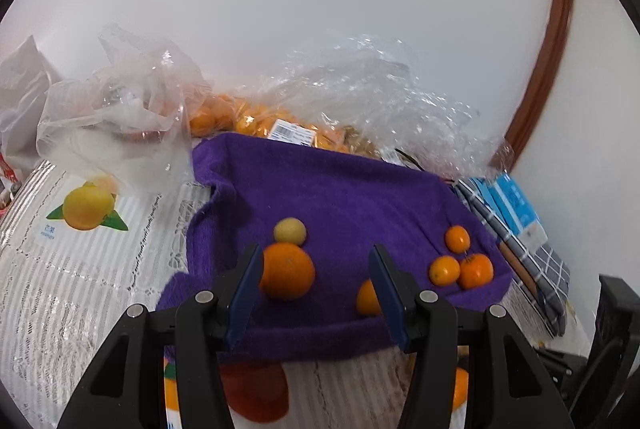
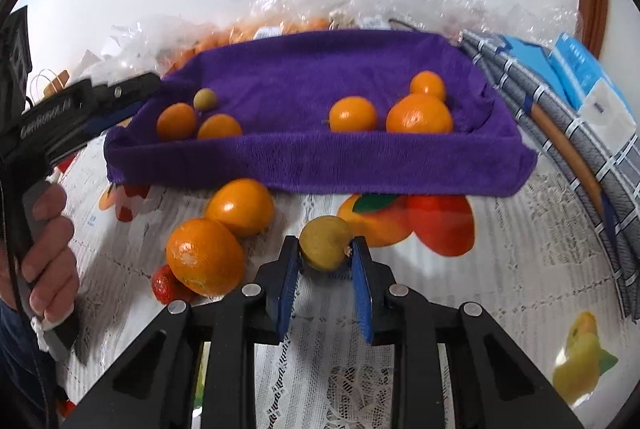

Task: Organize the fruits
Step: 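Grasp a brown round fruit with the right tool while the left tool grasps a red fruit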

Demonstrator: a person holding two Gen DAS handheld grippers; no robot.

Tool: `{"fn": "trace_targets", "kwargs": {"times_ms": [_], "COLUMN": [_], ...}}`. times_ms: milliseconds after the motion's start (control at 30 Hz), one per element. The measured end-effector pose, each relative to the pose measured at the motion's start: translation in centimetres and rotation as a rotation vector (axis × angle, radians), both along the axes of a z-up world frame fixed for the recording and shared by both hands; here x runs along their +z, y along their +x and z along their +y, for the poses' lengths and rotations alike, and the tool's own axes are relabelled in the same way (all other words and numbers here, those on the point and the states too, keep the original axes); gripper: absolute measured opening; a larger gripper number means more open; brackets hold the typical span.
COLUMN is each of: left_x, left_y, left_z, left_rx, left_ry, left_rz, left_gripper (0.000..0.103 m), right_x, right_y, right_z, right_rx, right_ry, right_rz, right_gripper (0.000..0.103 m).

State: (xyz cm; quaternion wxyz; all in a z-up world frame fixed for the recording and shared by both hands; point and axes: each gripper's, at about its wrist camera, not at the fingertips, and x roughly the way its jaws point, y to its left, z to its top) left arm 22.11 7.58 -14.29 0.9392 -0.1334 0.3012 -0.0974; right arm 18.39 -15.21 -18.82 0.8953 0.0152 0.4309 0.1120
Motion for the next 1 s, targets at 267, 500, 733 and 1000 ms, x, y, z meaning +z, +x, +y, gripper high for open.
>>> {"fn": "trace_targets", "kwargs": {"times_ms": [267, 500, 733, 1000], "left_x": [-0.8, -1.8, -2.8, -3.5], "left_y": [-4.4, -7.7, -8.4, -7.2], "left_z": [-1.3, -4.0, -7.0, -9.1], "left_rx": [-0.103, -0.179, -0.224, -0.248], "left_ry": [-0.022, 0.017, 0.16, 0.245], "left_rz": [0.091, 0.135, 0.17, 0.213], "left_gripper": [0.052, 0.052, 0.052, 0.031], "right_x": [1.0, 1.3, 1.4, 1.6], "right_y": [-2.6, -5.4, -7.1, -7.5], "right_z": [-3.0, -5.8, -7.9, -8.4], "right_rx": [-0.058, -0.083, -0.107, -0.111], "right_ry": [0.014, -0.002, 0.063, 0.101], "right_rz": [-0.06, -0.079, -0.091, -0.104], "right_gripper": [0.026, 0.026, 0.026, 0.026]}}
